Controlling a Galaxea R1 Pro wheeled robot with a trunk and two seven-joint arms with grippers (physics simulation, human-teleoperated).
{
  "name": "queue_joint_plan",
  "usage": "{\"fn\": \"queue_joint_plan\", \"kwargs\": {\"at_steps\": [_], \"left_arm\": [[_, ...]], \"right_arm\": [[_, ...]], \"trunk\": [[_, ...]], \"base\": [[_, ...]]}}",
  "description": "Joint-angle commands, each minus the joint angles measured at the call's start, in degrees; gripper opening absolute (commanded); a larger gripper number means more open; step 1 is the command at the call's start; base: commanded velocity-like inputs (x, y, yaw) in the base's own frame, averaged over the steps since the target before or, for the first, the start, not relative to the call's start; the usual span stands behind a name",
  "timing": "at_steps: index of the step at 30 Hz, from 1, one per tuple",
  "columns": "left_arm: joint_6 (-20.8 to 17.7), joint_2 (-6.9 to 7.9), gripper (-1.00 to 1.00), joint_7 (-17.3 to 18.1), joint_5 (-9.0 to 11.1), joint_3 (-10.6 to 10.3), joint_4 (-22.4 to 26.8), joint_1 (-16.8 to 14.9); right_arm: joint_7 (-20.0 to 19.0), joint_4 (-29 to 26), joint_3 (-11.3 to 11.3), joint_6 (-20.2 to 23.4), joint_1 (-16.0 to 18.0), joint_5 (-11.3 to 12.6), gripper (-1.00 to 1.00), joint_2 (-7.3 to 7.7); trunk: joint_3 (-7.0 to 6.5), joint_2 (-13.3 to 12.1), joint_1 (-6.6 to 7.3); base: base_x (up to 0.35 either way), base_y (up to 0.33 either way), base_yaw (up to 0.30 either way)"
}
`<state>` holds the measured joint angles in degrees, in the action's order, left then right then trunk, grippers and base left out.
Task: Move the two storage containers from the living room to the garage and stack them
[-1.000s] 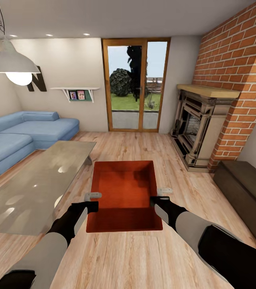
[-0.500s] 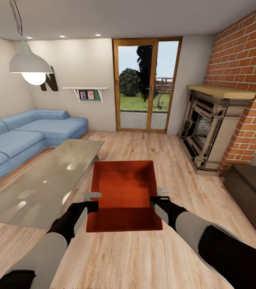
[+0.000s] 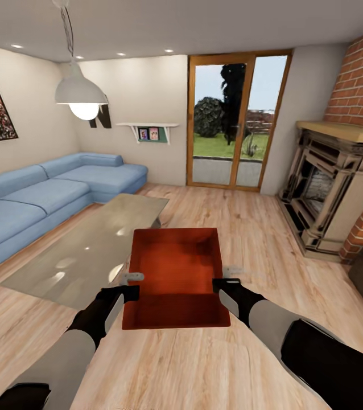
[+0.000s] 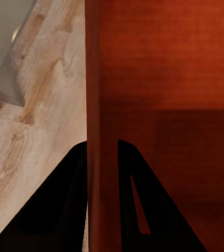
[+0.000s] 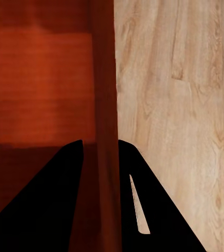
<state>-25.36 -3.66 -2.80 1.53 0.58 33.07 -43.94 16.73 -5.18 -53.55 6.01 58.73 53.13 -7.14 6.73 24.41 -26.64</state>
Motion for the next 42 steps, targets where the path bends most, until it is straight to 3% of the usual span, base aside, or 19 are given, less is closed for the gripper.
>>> {"fn": "queue_joint_plan", "kwargs": {"at_steps": [1, 42], "left_arm": [[-0.3, 0.19, -1.00, -0.5, 0.8, -0.2, -0.1, 0.0], [-0.2, 0.23, -1.00, -0.5, 0.9, -0.2, 0.0, 0.0]], "right_arm": [[0.2, -0.4, 0.3, -0.8, 0.1, -0.6, -1.00, 0.72], [0.2, -0.4, 0.3, -0.9, 0.1, -0.7, -1.00, 0.72]], "trunk": [[0.12, 0.1, -0.03], [0.12, 0.1, -0.03]], "base": [[0.000, 0.000, 0.271], [0.000, 0.000, 0.271]]}}
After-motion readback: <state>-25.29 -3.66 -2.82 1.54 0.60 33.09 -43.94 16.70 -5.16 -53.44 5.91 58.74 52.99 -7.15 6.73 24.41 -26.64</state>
